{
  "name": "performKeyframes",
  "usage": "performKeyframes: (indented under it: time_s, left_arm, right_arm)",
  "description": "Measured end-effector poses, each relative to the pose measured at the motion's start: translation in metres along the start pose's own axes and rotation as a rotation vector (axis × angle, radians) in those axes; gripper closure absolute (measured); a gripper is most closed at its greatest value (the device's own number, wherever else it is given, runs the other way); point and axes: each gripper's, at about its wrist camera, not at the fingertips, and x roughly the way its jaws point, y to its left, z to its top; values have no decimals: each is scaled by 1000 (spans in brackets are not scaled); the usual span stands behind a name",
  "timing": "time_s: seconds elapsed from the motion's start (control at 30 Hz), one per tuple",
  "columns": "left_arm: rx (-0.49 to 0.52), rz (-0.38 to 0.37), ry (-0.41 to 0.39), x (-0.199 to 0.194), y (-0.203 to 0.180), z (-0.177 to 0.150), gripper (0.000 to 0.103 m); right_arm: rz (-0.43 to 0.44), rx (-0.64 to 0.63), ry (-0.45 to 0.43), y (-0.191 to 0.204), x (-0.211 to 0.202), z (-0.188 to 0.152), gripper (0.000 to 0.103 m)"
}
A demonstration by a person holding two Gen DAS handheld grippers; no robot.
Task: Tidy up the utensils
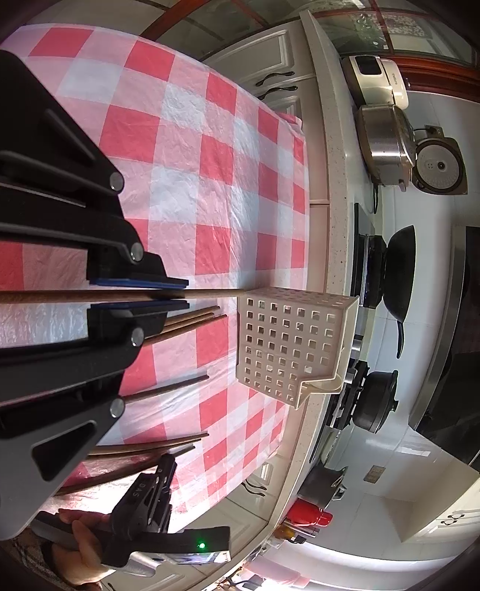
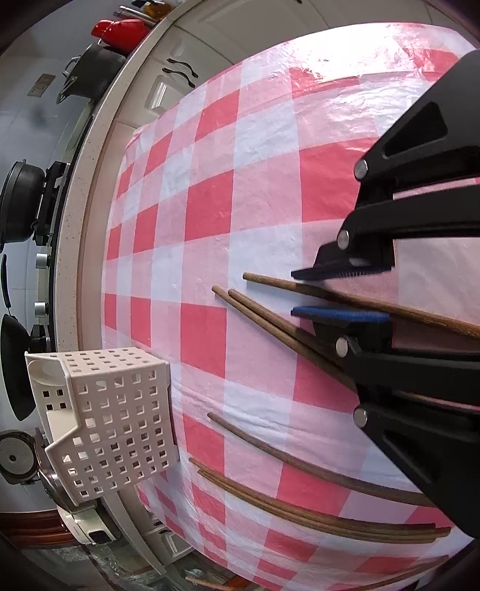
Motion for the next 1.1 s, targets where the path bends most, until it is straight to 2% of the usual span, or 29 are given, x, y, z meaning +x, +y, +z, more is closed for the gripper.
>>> performKeyframes:
  time_s: [0.07, 0.2, 0.47, 1.1]
  left_arm:
    - [0, -2, -4, -2, -1, 0, 97]
    - [7, -4, -20, -9, -4, 2, 97]
    - [21, -3, -79, -33, -12, 10, 97]
    - [87, 4, -216, -91, -33, 15, 97]
  right_arm:
    - [44, 27, -29, -4, -5, -3, 97]
    - [66, 68, -142, -11, -32, 3, 97]
    - [107, 43, -360, -7, -99, 13, 97]
    - [134, 10, -538, -3, -165, 3, 97]
